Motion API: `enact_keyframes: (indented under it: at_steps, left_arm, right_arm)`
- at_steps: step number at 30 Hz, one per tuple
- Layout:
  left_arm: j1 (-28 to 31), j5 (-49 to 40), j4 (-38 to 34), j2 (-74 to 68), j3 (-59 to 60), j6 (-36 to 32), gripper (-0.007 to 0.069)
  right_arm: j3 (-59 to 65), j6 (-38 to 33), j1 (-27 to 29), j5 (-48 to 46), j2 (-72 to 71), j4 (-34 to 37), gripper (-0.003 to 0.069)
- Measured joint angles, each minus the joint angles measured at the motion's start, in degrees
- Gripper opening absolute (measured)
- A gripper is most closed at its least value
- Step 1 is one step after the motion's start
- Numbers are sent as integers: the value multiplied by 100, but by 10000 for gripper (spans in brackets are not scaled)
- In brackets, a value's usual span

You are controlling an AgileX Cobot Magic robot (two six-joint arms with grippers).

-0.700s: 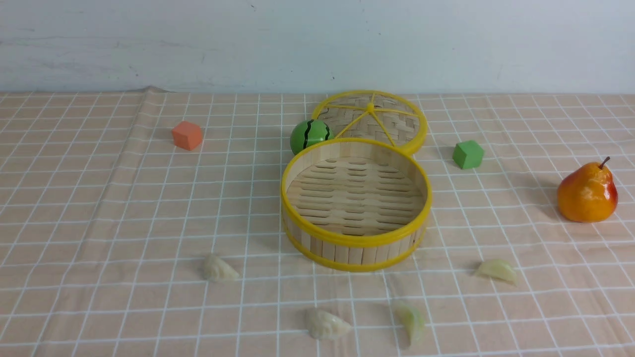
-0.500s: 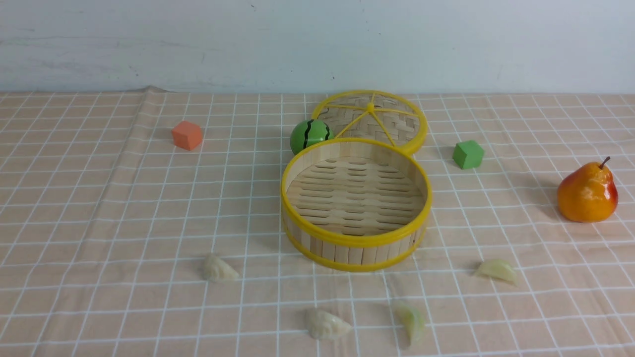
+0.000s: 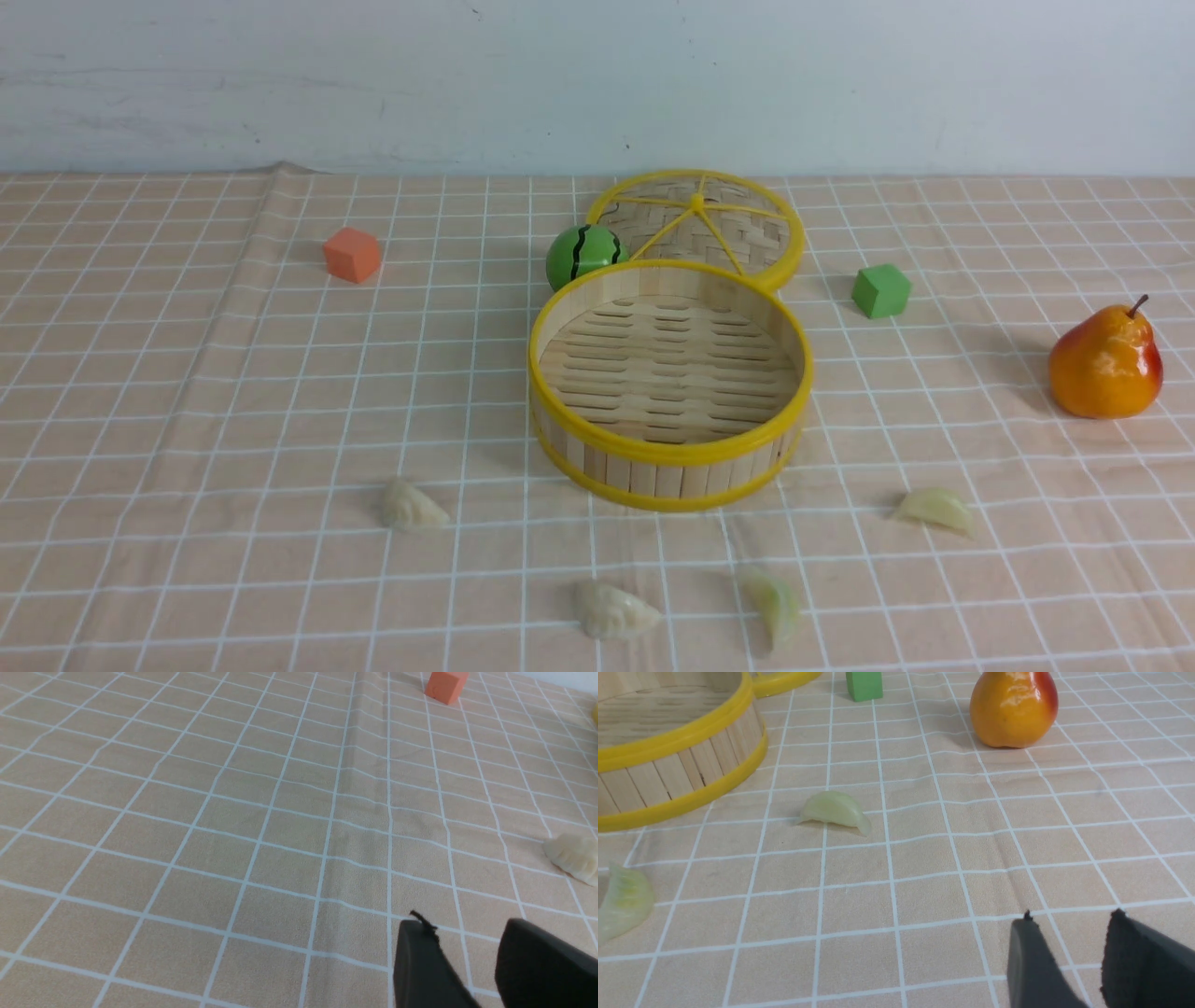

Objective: Put the dumplings into the steamer on the table with the brown tablecloth.
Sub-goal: 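Reach for and grasp a dumpling on the table with the left gripper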

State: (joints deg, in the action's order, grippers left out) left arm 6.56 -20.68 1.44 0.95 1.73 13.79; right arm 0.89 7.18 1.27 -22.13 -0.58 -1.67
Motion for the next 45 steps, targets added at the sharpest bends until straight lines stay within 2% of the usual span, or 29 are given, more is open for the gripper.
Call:
enact_keyframes:
  at_steps: [33, 36, 40, 42, 43, 45]
  left_arm:
    - [0, 42, 88, 0, 0, -9, 238]
    - [0, 162, -71, 0, 0, 117, 238]
    - [0, 312, -2233, 0, 0, 1761, 238]
    - [0, 312, -2967, 0, 0, 2217, 238]
    - [0, 312, -3717, 0, 0, 2774, 238]
    - [0, 312, -4158, 0, 0, 3085, 238]
  right_arm:
    - [0, 0, 0, 0, 0, -12, 239]
    - [0, 21, 0, 0, 0, 126, 239]
    - [0, 732, 0, -13, 0, 1465, 239]
    - [0, 1126, 0, -37, 0, 2104, 239]
    - [13, 1661, 0, -69, 0, 2997, 239]
    - [42, 2090, 0, -110, 0, 3770, 239]
